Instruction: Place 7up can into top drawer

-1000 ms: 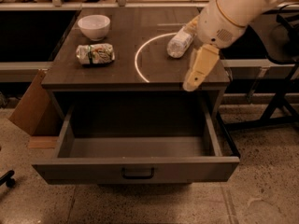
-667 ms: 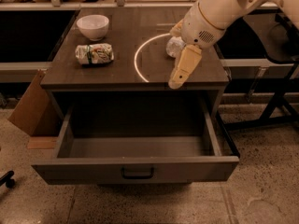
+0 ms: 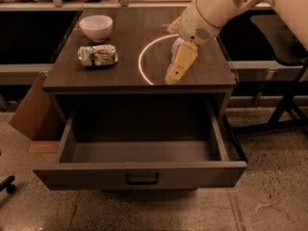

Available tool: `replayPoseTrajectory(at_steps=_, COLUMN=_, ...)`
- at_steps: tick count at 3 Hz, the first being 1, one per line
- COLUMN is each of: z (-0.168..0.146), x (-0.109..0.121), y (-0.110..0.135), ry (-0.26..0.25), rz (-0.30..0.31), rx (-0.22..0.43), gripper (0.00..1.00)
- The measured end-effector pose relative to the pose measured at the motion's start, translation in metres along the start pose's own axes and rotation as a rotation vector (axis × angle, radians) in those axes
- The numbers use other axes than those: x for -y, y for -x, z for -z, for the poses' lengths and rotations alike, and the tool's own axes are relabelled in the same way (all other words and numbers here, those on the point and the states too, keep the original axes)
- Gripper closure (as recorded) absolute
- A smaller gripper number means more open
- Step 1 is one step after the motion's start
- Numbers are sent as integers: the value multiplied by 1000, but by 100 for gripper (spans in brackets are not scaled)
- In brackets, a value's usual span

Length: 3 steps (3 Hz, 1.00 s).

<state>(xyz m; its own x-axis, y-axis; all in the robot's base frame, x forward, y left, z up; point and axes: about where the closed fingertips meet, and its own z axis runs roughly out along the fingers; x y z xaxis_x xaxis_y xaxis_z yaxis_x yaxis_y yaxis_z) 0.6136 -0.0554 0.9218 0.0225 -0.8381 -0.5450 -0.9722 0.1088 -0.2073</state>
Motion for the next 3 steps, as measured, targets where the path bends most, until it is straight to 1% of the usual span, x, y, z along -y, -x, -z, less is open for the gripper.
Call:
replayPoseTrajectory(at_steps=1, z=-18, x=32, y=15, ry=-6, rz=-1, rx=47, gripper=0)
replayPoseTrajectory(at_steps=2, z=-36, x=59, y=33, ry=-4, rz=-7, rx=66, gripper=0)
replayPoseTrajectory(at_steps=3, z=-84, x=75, y=79, ry=5, rz=22, rx=61, gripper=0)
